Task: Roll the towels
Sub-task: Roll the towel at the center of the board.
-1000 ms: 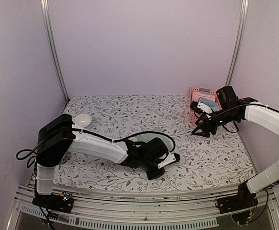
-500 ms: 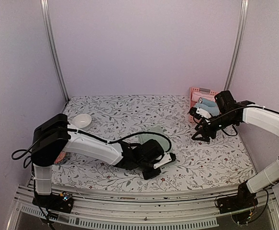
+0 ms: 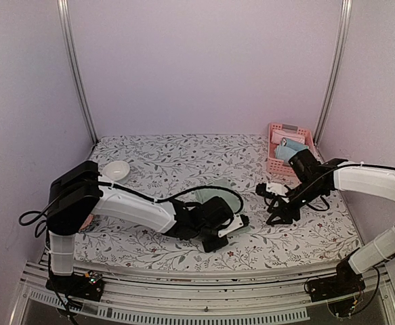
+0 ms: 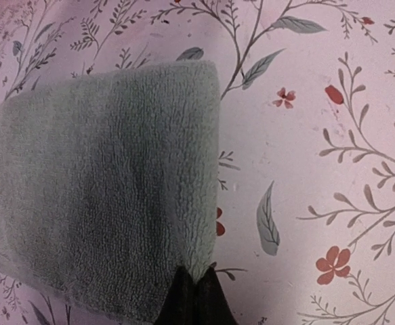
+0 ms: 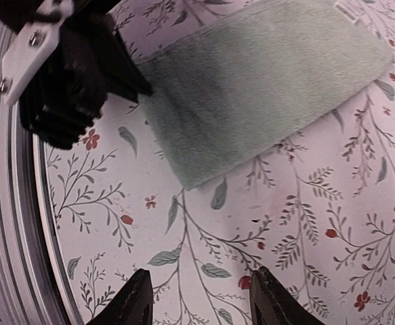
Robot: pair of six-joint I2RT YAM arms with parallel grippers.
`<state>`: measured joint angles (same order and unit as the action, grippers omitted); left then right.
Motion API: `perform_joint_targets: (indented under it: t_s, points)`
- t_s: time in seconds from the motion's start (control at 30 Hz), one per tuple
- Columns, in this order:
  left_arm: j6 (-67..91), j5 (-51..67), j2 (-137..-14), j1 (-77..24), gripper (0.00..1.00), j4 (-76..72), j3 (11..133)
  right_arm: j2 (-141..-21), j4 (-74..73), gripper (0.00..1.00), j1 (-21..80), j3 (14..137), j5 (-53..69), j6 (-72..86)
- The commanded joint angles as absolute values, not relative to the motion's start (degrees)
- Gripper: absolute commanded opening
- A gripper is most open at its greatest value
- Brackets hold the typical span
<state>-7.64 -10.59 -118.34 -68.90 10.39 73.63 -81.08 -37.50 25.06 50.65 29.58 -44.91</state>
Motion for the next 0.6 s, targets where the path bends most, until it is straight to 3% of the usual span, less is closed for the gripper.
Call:
perform_joint_targets:
  t_s: [0.0,0.2,0.57]
  points:
    - [-4.2,-1.9,-115.6,-66.8,0.0,9.2,70.6,-80.8,-35.0,0.47,31.7,46.3,25.2,-49.1]
    - [0.7,9.6,-115.4,-63.9,0.0,10.1,71.1,-81.3,-29.6,0.43,38.8,45.3,21.7,-48.8]
    - [9.7,29.0,-115.6,-57.5,0.0,4.7,68.2,-83.5,-15.9,0.45,52.5,41.6,6.8,-47.6]
